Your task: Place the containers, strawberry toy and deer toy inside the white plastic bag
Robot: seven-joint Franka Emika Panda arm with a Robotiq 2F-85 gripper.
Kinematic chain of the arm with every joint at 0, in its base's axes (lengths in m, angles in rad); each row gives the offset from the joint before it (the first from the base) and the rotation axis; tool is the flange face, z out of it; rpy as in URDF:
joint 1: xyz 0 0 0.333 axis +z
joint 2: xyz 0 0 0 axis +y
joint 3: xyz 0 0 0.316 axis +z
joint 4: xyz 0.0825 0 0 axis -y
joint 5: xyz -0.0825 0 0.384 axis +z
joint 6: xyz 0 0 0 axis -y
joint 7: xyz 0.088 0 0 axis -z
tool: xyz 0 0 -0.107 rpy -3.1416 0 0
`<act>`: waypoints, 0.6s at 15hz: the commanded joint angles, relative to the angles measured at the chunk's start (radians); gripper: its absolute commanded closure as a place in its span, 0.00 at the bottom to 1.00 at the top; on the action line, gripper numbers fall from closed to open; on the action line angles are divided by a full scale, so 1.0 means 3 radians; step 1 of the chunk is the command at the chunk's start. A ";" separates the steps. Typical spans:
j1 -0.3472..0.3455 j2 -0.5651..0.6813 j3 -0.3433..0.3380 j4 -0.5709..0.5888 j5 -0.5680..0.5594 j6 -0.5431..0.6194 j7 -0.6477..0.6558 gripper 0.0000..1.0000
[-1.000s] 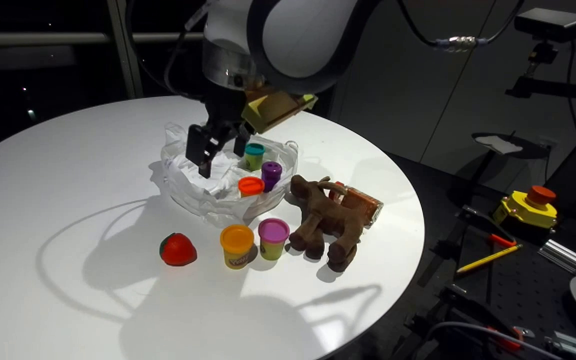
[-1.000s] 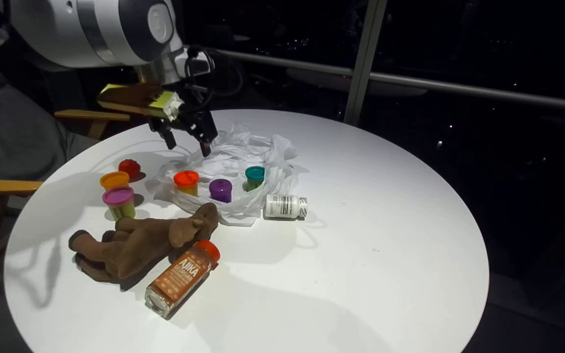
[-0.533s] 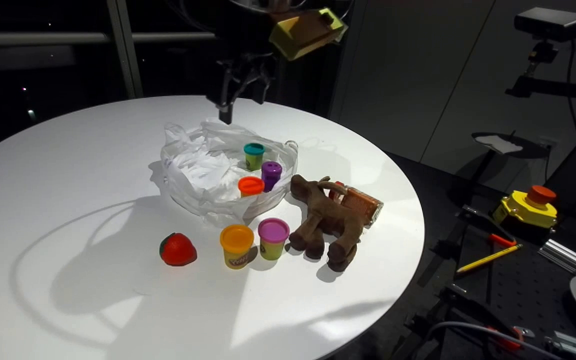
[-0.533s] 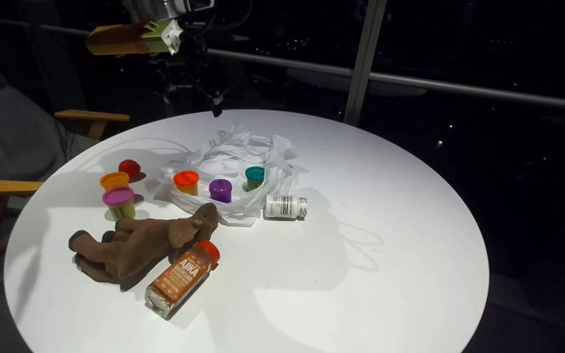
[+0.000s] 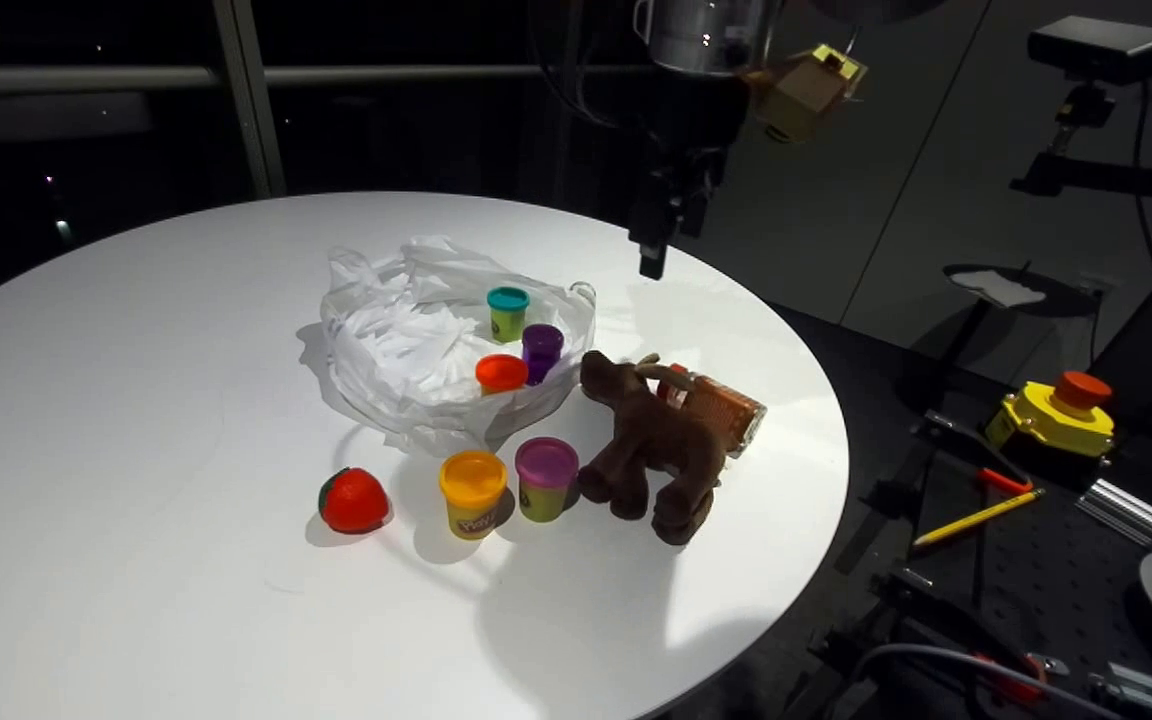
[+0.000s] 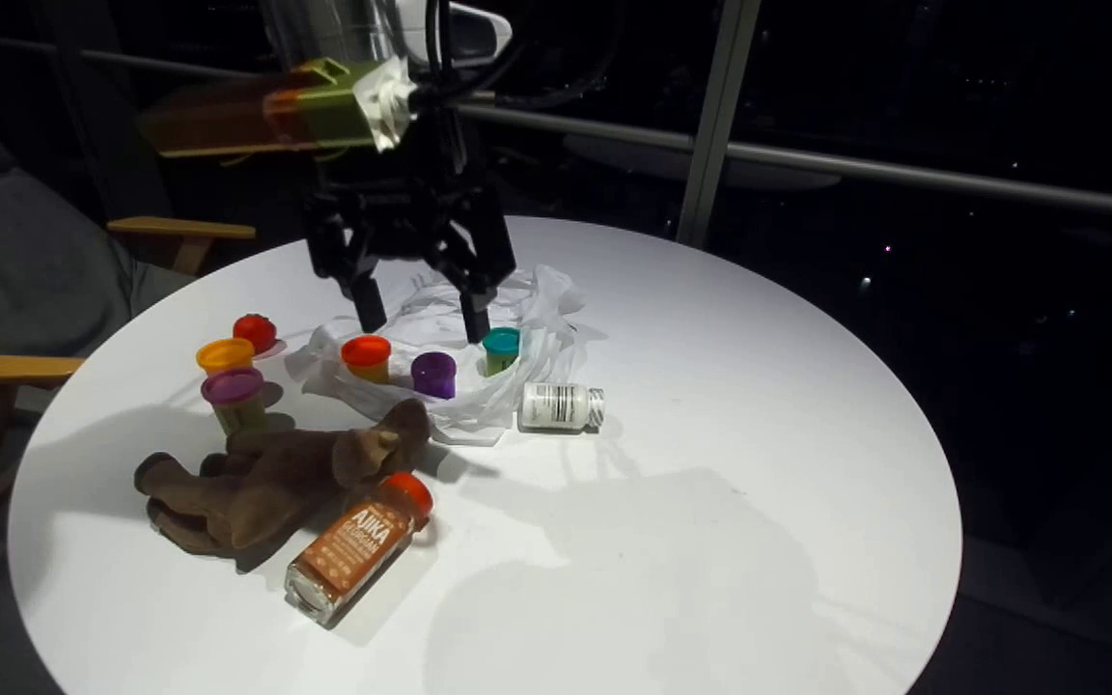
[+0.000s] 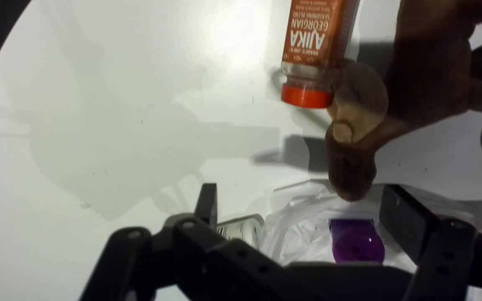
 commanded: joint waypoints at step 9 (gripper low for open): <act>-0.0346 -0.0092 0.0256 -0.1235 0.0400 0.1038 -0.0835 0.00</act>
